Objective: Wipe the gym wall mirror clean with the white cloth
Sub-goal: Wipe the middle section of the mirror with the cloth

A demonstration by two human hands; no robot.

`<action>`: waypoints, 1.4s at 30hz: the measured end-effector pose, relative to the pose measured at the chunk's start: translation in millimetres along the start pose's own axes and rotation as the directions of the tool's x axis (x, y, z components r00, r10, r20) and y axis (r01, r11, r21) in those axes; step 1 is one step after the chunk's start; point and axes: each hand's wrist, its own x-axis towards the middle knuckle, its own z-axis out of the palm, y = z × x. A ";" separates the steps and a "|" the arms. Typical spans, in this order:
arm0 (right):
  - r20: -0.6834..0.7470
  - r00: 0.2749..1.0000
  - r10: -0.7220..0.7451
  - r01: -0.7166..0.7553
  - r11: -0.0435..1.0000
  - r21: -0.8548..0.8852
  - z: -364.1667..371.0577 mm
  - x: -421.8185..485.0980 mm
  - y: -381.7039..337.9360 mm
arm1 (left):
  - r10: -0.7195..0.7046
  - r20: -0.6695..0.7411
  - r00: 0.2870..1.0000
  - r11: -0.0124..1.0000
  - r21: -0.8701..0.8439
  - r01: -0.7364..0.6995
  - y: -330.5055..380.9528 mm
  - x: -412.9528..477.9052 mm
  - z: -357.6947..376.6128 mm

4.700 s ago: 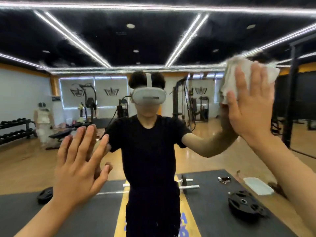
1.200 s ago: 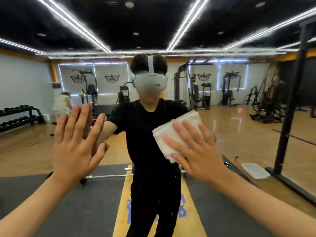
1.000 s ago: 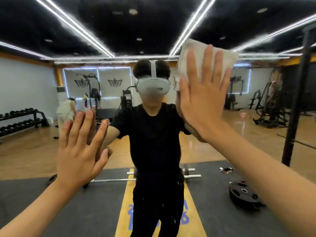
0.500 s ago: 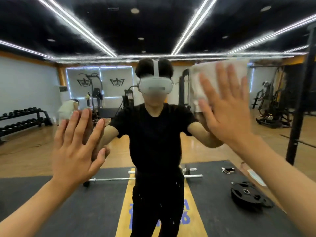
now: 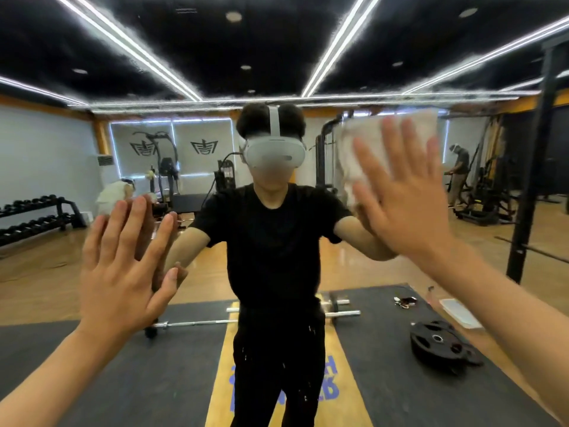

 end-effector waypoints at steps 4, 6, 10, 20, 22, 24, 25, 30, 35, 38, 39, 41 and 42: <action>-0.048 0.973 0.224 -0.221 0.973 0.065 3.1 -11.8 -31.5 | -0.020 0.016 1.000 1.000 -0.015 0.020 0.3 -1.0 -0.3; -0.005 0.976 0.219 -0.218 0.973 0.077 17.6 -64.9 -62.1 | -0.024 0.015 1.000 1.000 -0.012 0.024 1.2 -1.9 -0.8; 0.162 0.985 -0.059 0.049 0.997 0.060 26.6 -158.2 -68.5 | -0.015 0.019 1.000 1.000 -0.018 0.015 1.1 -1.4 -2.9; -0.044 0.917 0.395 -0.391 0.917 0.080 4.6 -22.2 -38.8 | 0.002 0.003 1.000 1.000 -0.017 -0.002 0.9 -1.1 0.2; 0.045 0.953 0.301 -0.303 0.951 0.060 20.1 -87.9 -71.1 | 0.002 0.001 1.000 1.000 -0.020 -0.002 0.4 -0.2 -0.1; 0.182 0.973 0.145 -0.154 0.987 0.039 26.3 -158.5 -93.1 | 0.006 0.002 1.000 1.000 -0.020 -0.006 0.1 0.4 0.1; 0.224 0.970 0.097 -0.105 0.994 0.025 27.2 -179.4 -89.4 | 0.002 0.008 1.000 1.000 -0.017 -0.002 -0.4 -1.2 0.2; 0.084 0.891 0.447 -0.453 0.887 0.088 4.5 -67.3 -28.4 | -0.024 0.016 1.000 1.000 0.002 0.024 -1.2 -4.4 3.3; -0.015 0.885 0.466 -0.459 0.876 0.149 -10.3 53.0 -80.9 | -0.021 0.005 1.000 1.000 0.010 0.021 2.3 -3.0 4.6; 0.010 0.970 0.241 -0.240 0.957 0.161 2.9 57.3 -163.9 | -0.023 0.011 1.000 1.000 0.009 0.023 0.4 -3.1 2.4; 0.028 0.989 0.143 -0.146 0.974 0.174 7.1 48.1 -182.3 | -0.023 0.013 1.000 1.000 0.010 0.022 -0.4 -3.1 1.3; 0.036 0.999 -0.020 0.013 0.985 0.171 11.5 25.8 -180.4 | -0.017 0.013 1.000 1.000 0.003 0.017 -1.0 -2.9 0.0; 0.025 0.998 -0.057 0.052 0.986 0.159 12.1 17.4 -161.2 | -0.017 0.011 1.000 1.000 -0.001 0.017 -0.9 -2.4 0.1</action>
